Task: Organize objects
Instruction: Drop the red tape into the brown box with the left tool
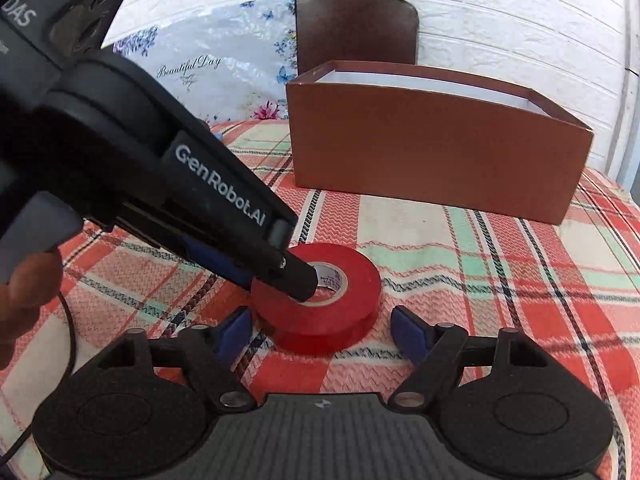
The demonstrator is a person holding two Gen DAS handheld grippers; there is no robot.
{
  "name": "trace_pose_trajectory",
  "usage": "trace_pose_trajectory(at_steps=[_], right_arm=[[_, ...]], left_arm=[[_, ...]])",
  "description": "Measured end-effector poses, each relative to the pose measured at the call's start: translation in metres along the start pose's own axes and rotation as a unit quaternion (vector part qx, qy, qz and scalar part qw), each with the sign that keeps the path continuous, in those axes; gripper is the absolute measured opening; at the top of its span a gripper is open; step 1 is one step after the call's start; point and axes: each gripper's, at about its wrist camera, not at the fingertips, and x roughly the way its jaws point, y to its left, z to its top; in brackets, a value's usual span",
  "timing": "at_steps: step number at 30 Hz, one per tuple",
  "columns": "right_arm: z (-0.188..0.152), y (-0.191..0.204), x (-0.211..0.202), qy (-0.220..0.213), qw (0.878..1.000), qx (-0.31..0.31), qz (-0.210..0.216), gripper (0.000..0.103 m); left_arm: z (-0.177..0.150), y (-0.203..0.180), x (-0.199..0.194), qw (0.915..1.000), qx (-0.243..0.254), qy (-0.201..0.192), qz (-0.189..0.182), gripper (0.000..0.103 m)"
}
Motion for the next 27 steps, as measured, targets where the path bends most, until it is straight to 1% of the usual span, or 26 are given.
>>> trace_pose_trajectory(at_steps=[1, 3, 5, 7, 8, 11, 14, 17, 21, 22, 23, 24, 25, 26, 27], right_arm=[[0.001, 0.001, 0.002, -0.001, 1.000, -0.008, 0.003, 0.070], [0.001, 0.005, 0.004, -0.006, 1.000, -0.023, -0.002, 0.070], [0.002, 0.006, -0.002, -0.025, 0.999, -0.021, -0.003, 0.070], [0.009, 0.003, -0.014, -0.065, 0.998, -0.007, -0.006, 0.070], [0.016, 0.002, -0.019, -0.090, 0.996, -0.006, -0.013, 0.070], [0.050, -0.004, -0.025, -0.163, 0.986, -0.019, -0.035, 0.070], [0.087, -0.014, -0.012, -0.196, 0.979, -0.022, -0.042, 0.070], [0.117, -0.023, 0.015, -0.206, 0.977, -0.023, -0.040, 0.070], [0.142, -0.032, 0.061, -0.196, 0.979, -0.020, -0.049, 0.070], [0.145, -0.033, 0.074, -0.193, 0.980, -0.022, -0.052, 0.072], [0.147, -0.034, 0.085, -0.188, 0.980, -0.029, -0.053, 0.079], [0.149, -0.034, 0.097, -0.179, 0.982, -0.037, -0.058, 0.079], [0.150, -0.034, 0.103, -0.174, 0.982, -0.038, -0.066, 0.077], [0.151, -0.036, 0.105, -0.170, 0.982, -0.035, -0.072, 0.075], [0.150, -0.037, 0.102, -0.173, 0.982, -0.028, -0.070, 0.075]], left_arm=[[0.000, 0.004, 0.001, 0.9999, -0.010, 0.000, -0.004, 0.031], [0.000, 0.005, -0.001, 0.9997, -0.023, -0.005, -0.006, 0.029], [0.002, -0.001, -0.012, 0.9997, -0.014, -0.019, -0.002, 0.028], [0.012, -0.013, -0.032, 0.9987, 0.014, -0.048, 0.001, 0.026], [0.020, -0.020, -0.043, 0.9972, 0.029, -0.070, -0.001, 0.026], [0.051, -0.037, -0.069, 0.9898, 0.061, -0.129, 0.002, 0.026], [0.090, -0.044, -0.076, 0.9836, 0.079, -0.162, 0.014, 0.026], [0.125, -0.039, -0.066, 0.9811, 0.079, -0.174, 0.029, 0.026], [0.163, -0.028, -0.037, 0.9817, 0.074, -0.169, 0.048, 0.026], [0.169, -0.025, -0.028, 0.9814, 0.075, -0.168, 0.055, 0.027], [0.172, -0.023, -0.020, 0.9799, 0.075, -0.171, 0.070, 0.028], [0.174, -0.021, -0.010, 0.9783, 0.074, -0.169, 0.094, 0.038], [0.177, -0.019, -0.003, 0.9776, 0.071, -0.164, 0.112, 0.038], [0.176, -0.016, 0.000, 0.9789, 0.062, -0.157, 0.116, 0.038], [0.175, -0.012, -0.001, 0.9813, 0.051, -0.153, 0.105, 0.039]])
